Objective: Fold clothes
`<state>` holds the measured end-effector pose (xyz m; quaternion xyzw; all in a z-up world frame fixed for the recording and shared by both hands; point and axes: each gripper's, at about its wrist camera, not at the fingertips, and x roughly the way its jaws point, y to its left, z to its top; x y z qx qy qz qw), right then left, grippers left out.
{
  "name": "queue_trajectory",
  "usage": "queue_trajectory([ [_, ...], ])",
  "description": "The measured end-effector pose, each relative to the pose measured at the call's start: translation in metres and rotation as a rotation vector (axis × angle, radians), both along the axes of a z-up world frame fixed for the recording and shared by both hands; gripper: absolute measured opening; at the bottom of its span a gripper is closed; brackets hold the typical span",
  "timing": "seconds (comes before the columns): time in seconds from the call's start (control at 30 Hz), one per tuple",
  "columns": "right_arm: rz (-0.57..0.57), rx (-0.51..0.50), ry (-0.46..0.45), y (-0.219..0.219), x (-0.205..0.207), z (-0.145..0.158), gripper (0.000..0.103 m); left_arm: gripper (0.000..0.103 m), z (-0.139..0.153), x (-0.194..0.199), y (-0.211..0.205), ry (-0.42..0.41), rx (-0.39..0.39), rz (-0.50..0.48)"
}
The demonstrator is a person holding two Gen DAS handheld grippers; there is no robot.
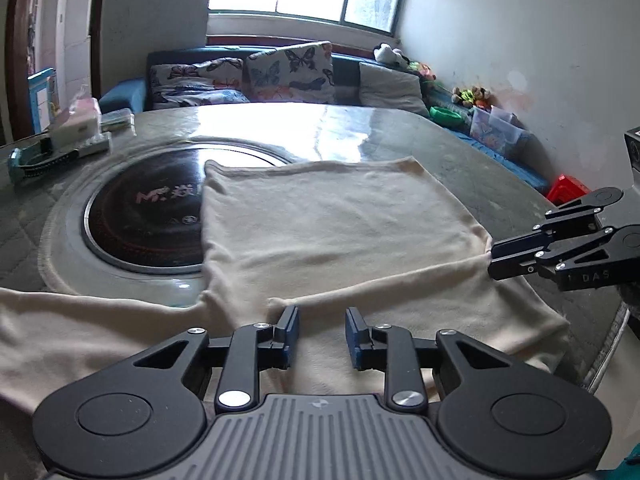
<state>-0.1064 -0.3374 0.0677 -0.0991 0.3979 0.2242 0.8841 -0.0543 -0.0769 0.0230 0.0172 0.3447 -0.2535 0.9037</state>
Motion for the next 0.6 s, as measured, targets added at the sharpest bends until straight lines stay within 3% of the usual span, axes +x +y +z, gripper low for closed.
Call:
queue_trajectory([
  [0.3, 0.177, -0.015, -0.008, 0.049, -0.012, 0.001, 0.021, 0.028, 0.005, -0.009, 0.039, -0.018, -0.005, 0.099],
  [0.6, 0.361, -0.042, -0.022, 0.116, -0.014, -0.006, 0.021, 0.034, 0.010, -0.006, 0.106, -0.013, -0.016, 0.363],
])
